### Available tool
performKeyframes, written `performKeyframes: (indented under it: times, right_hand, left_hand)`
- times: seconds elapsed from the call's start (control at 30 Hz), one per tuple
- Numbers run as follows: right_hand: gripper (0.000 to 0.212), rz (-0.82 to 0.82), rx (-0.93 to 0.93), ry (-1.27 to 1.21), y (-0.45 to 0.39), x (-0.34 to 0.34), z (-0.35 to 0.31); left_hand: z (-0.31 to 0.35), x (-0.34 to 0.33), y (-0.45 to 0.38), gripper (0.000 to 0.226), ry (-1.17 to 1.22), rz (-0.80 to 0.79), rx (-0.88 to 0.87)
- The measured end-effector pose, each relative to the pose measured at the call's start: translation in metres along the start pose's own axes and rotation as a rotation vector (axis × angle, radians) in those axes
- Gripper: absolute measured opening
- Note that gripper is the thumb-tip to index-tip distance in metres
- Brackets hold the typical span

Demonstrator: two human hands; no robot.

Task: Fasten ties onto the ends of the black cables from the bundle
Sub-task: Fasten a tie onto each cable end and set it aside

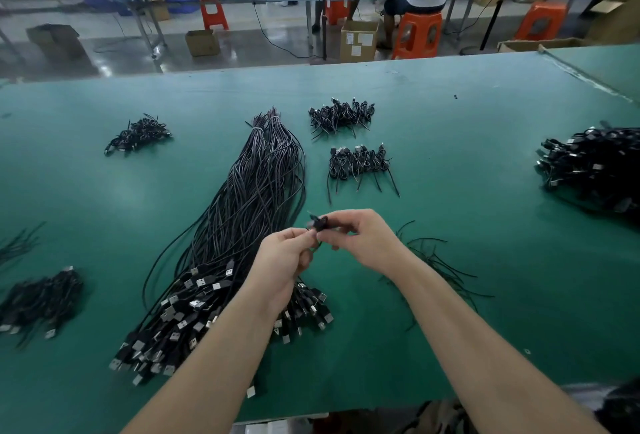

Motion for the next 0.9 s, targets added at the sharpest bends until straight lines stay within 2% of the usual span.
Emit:
performKeyframes:
  times: [0.07,0.17,0.3,0.53,0.57,0.63,0.7,0.8,0.83,0.9]
  right_hand:
    - [0.015,-0.021,-0.027,-0.022,0.001,0.001,0.000]
    - [0.034,-0.046,-0.111,0.047,0.002,0.004,-0.002]
    - [0.036,-0.116,-0.204,0.006,-0.001,0.004,-0.009]
    - [0.017,-0.213,-0.369,-0.753,0.002,-0.007,-0.004]
    - [0.018,-0.204,-0.362,-0.785,0.001,-0.008,-0.003]
    - [0.017,-0.131,-0.313,-0.674,-0.001,-0.006,0.000]
    - [0.019,-0.046,-0.229,-0.405,-0.003,-0.003,0.000]
    - [0.031,-0.023,-0.068,0.003,-0.001,0.003,-0.004]
    - [0.033,-0.041,-0.040,0.061,0.000,0.004,-0.005]
    - [0.023,-0.095,-0.029,0.017,0.000,0.004,-0.006]
  left_hand:
    - [0.001,0.001,0.002,0.016,-0.092,-0.002,-0.005]
    - [0.001,0.001,0.005,0.016,-0.251,0.006,-0.048]
    - [0.003,-0.003,0.009,0.015,-0.577,0.070,-0.212]
    - [0.017,-0.016,0.029,0.013,-1.133,0.146,-0.776]
    - [0.017,-0.017,0.029,0.013,-1.119,0.146,-0.771]
    - [0.015,-0.015,0.025,0.013,-0.933,0.142,-0.626]
    - [0.012,-0.009,0.016,0.014,-0.715,0.171,-0.414]
    - [0.005,0.003,0.003,0.014,-0.353,0.177,-0.145]
    - [0.003,0.005,0.001,0.014,-0.247,0.152,-0.088]
    - [-0.001,0.007,-0.001,0.015,-0.121,0.093,-0.024]
Point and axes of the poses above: each hand's wrist, its own y-axis away from the middle knuckle, its own x-axis out of the back of the hand, z = x × y, the point moved 3 cm from there along -y, towards the middle knuckle, and after that the axes turned 12 degrees about -z, right-handed, at the moved point
